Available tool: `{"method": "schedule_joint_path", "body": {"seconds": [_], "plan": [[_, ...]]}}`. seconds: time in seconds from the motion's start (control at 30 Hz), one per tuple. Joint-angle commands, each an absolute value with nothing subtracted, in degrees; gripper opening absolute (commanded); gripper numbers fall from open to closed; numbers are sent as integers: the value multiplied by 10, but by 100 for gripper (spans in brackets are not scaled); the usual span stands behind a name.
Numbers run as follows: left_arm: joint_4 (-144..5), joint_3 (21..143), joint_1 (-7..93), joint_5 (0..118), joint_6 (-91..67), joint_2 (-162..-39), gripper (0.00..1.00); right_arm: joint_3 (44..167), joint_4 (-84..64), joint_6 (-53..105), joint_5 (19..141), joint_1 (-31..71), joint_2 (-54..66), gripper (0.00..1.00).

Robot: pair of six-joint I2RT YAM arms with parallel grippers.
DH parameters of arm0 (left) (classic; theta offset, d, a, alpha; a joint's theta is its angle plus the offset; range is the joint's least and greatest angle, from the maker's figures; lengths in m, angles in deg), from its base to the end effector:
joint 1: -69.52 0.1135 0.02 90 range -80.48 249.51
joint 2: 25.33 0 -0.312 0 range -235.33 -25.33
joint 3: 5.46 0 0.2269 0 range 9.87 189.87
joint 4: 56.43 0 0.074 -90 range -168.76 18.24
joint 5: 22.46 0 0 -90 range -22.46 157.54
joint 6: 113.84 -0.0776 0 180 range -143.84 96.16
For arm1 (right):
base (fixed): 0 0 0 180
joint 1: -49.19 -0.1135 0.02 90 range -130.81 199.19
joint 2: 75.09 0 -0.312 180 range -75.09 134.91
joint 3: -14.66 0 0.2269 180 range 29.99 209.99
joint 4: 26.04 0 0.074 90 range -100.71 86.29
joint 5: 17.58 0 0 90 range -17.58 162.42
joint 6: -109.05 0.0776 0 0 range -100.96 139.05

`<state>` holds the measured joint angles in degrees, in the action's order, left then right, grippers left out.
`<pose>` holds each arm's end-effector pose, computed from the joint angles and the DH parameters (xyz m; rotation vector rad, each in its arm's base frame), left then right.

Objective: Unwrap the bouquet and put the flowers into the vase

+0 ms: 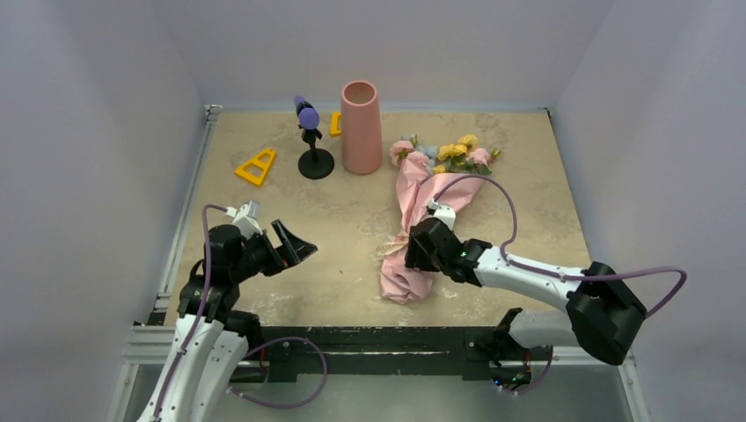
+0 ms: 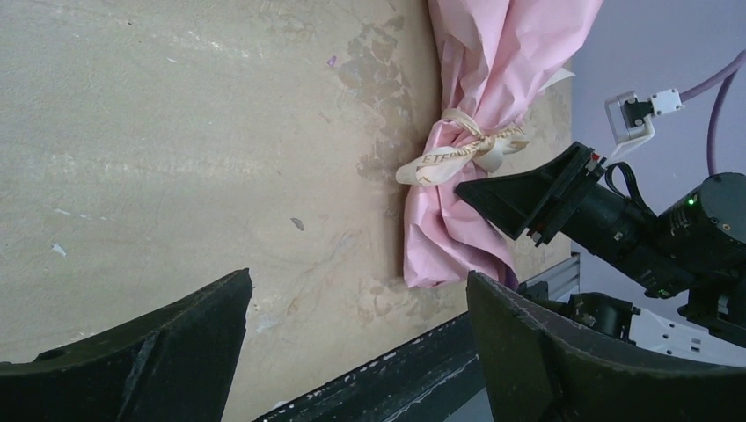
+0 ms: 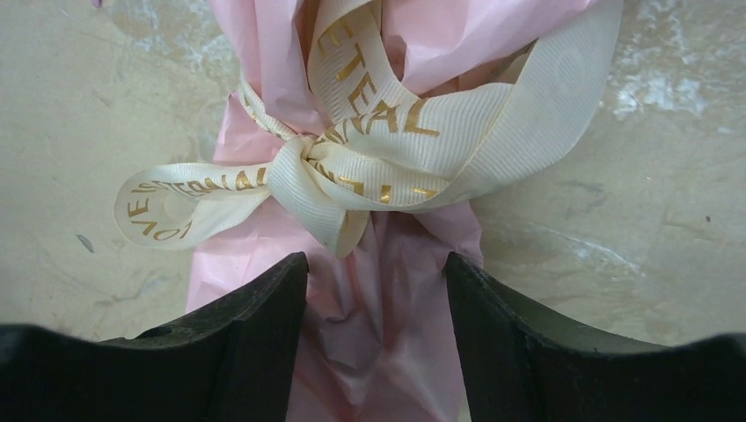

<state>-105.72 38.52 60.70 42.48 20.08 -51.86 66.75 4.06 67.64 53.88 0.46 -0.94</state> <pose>0.0739 -0.0447 0.2448 -0.4077 2.1990 -0.9902 0.1740 0.1608 0.2119 0.1339 2.4471 0.3659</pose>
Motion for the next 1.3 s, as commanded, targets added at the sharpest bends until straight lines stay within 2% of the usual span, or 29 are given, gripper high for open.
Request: {"method": "schedule_joint_path", "body": {"seconds": [0.0, 0.33, 0.4, 0.53, 0.57, 0.77, 0.93, 1.27], "plan": [[-1041, 380, 604, 423, 208, -530, 95, 634, 97, 654, 526, 2, -61, 61], [-1015, 376, 592, 403, 201, -544, 94, 584, 147, 648, 536, -19, -160, 62], [-1014, 380, 577, 410, 197, -549, 94, 588, 157, 656, 534, -20, -182, 70], [-1019, 393, 528, 445, 194, -567, 96, 631, 187, 671, 521, -21, -222, 96], [-1018, 395, 518, 452, 195, -571, 96, 647, 193, 670, 518, -21, -228, 99], [-998, 399, 498, 454, 201, -585, 100, 723, 227, 642, 449, 6, -213, 99], [-989, 377, 497, 444, 211, -582, 100, 690, 142, 602, 544, 128, -188, 99], [-988, 349, 497, 446, 220, -560, 100, 701, 49, 575, 612, 139, -83, 99]]}}
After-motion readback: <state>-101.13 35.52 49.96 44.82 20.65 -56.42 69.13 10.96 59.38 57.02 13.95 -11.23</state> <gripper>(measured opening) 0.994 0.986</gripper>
